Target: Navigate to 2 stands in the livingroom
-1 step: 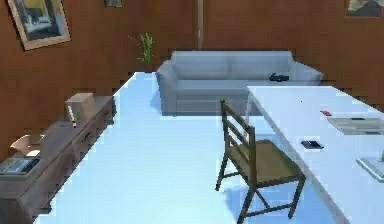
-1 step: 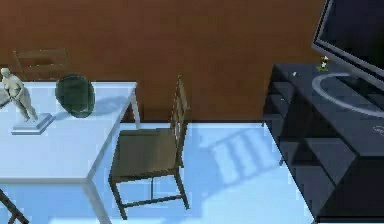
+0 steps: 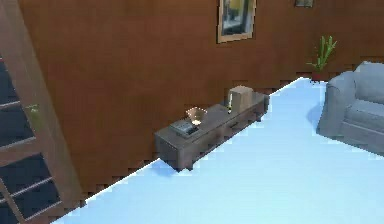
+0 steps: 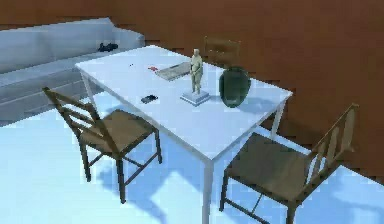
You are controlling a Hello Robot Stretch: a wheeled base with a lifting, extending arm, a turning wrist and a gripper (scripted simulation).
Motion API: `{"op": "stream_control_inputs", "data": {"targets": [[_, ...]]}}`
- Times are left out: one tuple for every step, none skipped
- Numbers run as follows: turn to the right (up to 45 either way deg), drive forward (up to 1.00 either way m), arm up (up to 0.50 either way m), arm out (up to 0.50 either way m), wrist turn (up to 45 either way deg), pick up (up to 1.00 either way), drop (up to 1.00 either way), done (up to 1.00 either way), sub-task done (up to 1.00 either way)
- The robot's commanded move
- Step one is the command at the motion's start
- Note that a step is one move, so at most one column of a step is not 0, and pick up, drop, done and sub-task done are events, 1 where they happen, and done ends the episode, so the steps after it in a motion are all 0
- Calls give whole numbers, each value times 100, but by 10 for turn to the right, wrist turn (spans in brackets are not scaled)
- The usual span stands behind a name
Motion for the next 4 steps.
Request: {"op": "stream_control_inputs", "data": {"targets": [[-450,0,0,0,0,0,0,0,0],[-450,0,0,0,0,0,0,0,0],[-420,0,0,0,0,0,0,0,0],[0,45,0,0,0,0,0,0,0]]}}
